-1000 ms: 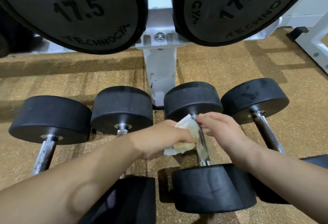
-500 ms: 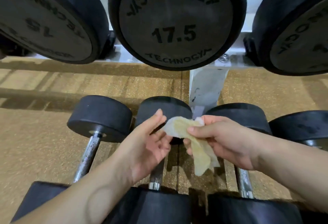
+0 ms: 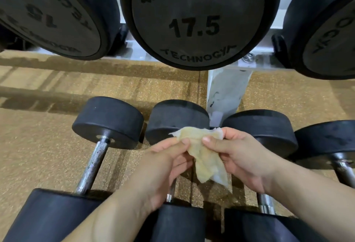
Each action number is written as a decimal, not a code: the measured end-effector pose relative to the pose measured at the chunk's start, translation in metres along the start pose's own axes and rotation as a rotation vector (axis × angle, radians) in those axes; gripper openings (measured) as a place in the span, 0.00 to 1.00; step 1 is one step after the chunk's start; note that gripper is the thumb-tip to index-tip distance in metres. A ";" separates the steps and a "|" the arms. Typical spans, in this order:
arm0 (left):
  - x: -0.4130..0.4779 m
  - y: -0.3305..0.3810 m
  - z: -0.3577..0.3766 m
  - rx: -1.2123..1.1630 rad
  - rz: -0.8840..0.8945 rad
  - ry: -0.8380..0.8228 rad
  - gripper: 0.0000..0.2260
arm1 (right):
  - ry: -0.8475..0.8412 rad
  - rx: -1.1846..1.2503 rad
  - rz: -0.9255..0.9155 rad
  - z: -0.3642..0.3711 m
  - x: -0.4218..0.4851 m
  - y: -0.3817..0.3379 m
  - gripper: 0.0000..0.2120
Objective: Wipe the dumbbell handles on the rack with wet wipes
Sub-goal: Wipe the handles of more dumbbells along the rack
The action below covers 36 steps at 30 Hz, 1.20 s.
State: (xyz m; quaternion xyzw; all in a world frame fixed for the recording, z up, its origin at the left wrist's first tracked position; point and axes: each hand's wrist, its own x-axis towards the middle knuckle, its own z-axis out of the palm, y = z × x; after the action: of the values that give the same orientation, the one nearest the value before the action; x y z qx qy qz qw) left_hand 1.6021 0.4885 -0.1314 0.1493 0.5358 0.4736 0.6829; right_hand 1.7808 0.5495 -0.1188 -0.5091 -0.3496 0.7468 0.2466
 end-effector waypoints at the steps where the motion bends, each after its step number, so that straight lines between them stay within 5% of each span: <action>1: 0.001 0.004 -0.003 0.007 0.005 0.039 0.11 | 0.017 -0.015 -0.006 -0.002 0.001 -0.002 0.07; 11: 0.003 0.000 -0.001 0.274 0.013 -0.047 0.10 | -0.005 -0.075 0.026 0.001 0.013 0.001 0.05; 16: 0.005 0.007 -0.017 0.171 0.017 -0.180 0.15 | -0.099 -0.063 0.013 -0.009 0.013 -0.004 0.09; 19: 0.006 0.007 -0.021 0.128 0.136 -0.167 0.13 | -0.114 -0.086 -0.052 -0.014 0.016 -0.006 0.16; 21: 0.009 0.008 -0.026 0.329 0.331 -0.094 0.10 | -0.120 -0.171 -0.127 -0.016 0.019 -0.007 0.20; 24: 0.009 0.016 -0.027 0.657 0.498 -0.072 0.11 | -0.152 -0.495 -0.366 -0.020 0.023 -0.008 0.19; 27: 0.021 0.023 -0.029 0.756 0.438 -0.005 0.23 | -0.176 -1.211 -0.833 -0.024 0.025 -0.007 0.22; 29: 0.009 0.020 -0.023 0.718 0.582 0.060 0.28 | -0.189 -1.631 -1.033 -0.027 0.027 -0.007 0.22; 32: -0.005 0.018 -0.022 0.721 0.815 0.211 0.28 | -0.200 -1.857 -0.997 -0.030 0.028 -0.005 0.32; 36: 0.011 0.022 -0.030 0.759 0.954 0.383 0.17 | -0.201 -1.906 -0.916 -0.038 0.028 0.001 0.44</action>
State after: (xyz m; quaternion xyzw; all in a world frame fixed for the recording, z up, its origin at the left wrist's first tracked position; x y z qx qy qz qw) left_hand 1.5651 0.4994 -0.1339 0.5154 0.6535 0.5212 0.1887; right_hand 1.8063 0.5797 -0.1452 -0.2480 -0.9676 0.0389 -0.0266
